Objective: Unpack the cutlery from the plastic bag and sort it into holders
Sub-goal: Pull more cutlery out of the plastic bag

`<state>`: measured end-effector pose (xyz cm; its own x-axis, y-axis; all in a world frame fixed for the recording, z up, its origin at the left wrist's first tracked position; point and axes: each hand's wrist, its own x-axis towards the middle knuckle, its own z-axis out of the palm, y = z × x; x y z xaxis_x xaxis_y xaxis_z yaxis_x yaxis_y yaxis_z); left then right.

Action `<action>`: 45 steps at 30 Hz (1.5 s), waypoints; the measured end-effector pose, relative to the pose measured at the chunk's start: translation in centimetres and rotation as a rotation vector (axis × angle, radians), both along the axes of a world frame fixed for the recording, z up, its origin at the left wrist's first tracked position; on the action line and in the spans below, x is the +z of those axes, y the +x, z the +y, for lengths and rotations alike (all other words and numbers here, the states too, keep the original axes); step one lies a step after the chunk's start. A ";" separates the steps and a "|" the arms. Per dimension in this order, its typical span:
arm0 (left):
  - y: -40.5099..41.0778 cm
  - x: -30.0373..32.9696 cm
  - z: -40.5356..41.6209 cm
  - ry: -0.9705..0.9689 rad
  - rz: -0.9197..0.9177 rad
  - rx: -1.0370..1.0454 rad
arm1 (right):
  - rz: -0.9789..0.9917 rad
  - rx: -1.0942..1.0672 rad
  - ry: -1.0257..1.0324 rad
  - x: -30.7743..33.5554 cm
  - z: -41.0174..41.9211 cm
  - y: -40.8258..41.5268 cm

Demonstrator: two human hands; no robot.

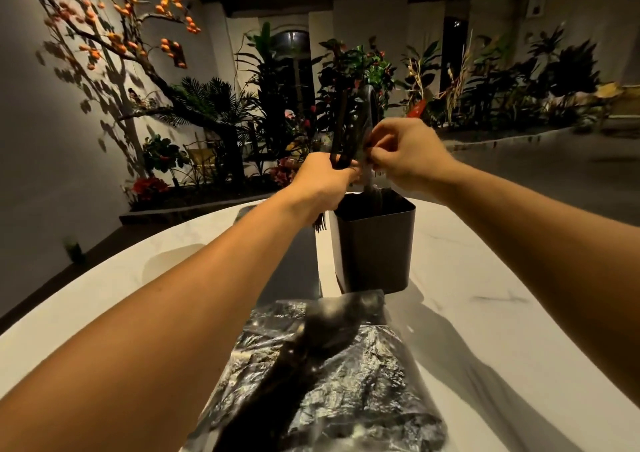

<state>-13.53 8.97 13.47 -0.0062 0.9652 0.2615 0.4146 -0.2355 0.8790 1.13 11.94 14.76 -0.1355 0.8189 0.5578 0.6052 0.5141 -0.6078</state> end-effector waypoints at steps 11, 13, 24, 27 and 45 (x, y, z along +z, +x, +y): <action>-1.9 -1.8 1.4 -0.093 -0.159 -0.068 | -0.092 -0.081 -0.039 -2.7 2.5 0.4; -2.0 -1.4 0.8 -0.137 -0.136 -0.081 | 0.096 -0.021 0.084 -1.2 1.2 0.0; -4.8 1.1 -5.4 -0.248 0.368 -0.220 | -1.090 0.087 0.436 0.1 -7.4 -2.9; -6.6 1.6 -6.4 -0.159 0.471 -0.148 | -0.990 0.115 0.362 -0.9 -8.4 -3.7; -9.3 -0.5 -9.2 -0.056 -0.346 -0.139 | -0.094 0.466 -0.623 -3.0 -12.3 -7.8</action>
<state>-22.85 -0.21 13.00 0.0466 0.9759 0.2132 0.0582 -0.2157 0.9747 -6.66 -0.34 11.80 -0.5664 0.8240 -0.0170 0.4738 0.3086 -0.8248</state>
